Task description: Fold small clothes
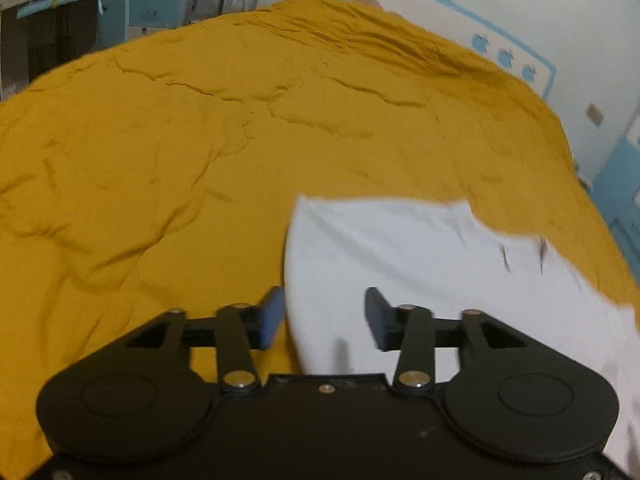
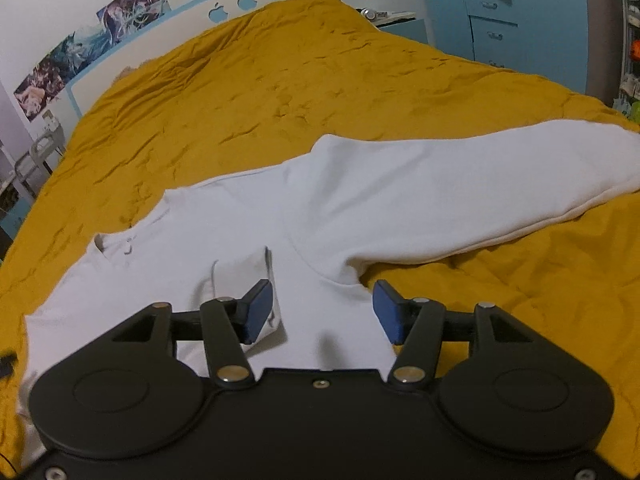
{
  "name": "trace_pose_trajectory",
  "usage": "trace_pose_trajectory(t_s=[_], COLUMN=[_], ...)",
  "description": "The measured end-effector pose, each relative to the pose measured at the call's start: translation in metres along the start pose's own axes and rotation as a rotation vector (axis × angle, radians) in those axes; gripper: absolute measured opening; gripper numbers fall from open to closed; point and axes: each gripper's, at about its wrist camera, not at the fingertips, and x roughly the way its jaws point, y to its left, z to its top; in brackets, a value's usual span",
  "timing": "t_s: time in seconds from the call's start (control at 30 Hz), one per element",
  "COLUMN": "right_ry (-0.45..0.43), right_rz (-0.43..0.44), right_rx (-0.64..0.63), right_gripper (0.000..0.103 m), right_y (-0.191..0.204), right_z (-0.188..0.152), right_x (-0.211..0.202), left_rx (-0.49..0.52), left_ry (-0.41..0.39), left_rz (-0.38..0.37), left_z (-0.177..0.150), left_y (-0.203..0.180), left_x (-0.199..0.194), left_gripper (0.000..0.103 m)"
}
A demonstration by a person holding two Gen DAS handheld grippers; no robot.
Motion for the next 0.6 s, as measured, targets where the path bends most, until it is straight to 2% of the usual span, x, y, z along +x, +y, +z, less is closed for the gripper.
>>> trace_pose_trajectory(t_s=[0.07,0.17,0.23,0.27,0.3,0.37,0.47,0.5,0.57,0.6], right_ry=[-0.005,0.002,0.007,0.008,0.008,0.008,-0.012,-0.022,-0.034,-0.038], right_rz=[-0.01,-0.015,-0.023,-0.032,-0.036,-0.043,-0.066,-0.076,-0.101,-0.114], right_rx=[-0.015,-0.03,-0.042,-0.048,-0.051,-0.052,-0.05,-0.045,-0.029,-0.018], right_gripper=[0.057,0.058,0.058,0.058,0.058,0.058,0.058,0.058,0.058,0.058], right_y=[0.0,0.001,0.001,0.001,0.001,-0.001,-0.008,-0.012,-0.026,-0.033], right_z=[0.0,0.0,0.001,0.001,0.001,0.002,0.003,0.004,0.006,0.007], right_x=[0.001,0.006,0.011,0.014,0.015,0.018,0.016,0.014,0.01,0.008], left_rx=[-0.041,-0.051,-0.075,-0.089,-0.091,-0.086,-0.016,0.004,0.017,0.034], left_ry=[0.002,0.012,0.031,0.047,0.06,0.045,-0.058,-0.061,-0.018,0.015], left_rz=[-0.013,-0.009,-0.041,-0.067,-0.081,-0.093,-0.098,-0.092,-0.062,-0.024], left_z=[0.015,0.029,0.031,0.031,0.032,0.035,0.047,0.051,0.053,0.052], left_y=[0.007,0.014,0.018,0.021,0.021,0.018,0.006,0.003,-0.001,-0.002], left_x=[0.022,0.053,0.067,0.076,0.081,0.084,0.076,0.076,0.085,0.094], left_gripper=[0.048,0.052,0.045,0.014,0.001,0.001,0.001,0.002,0.003,0.01])
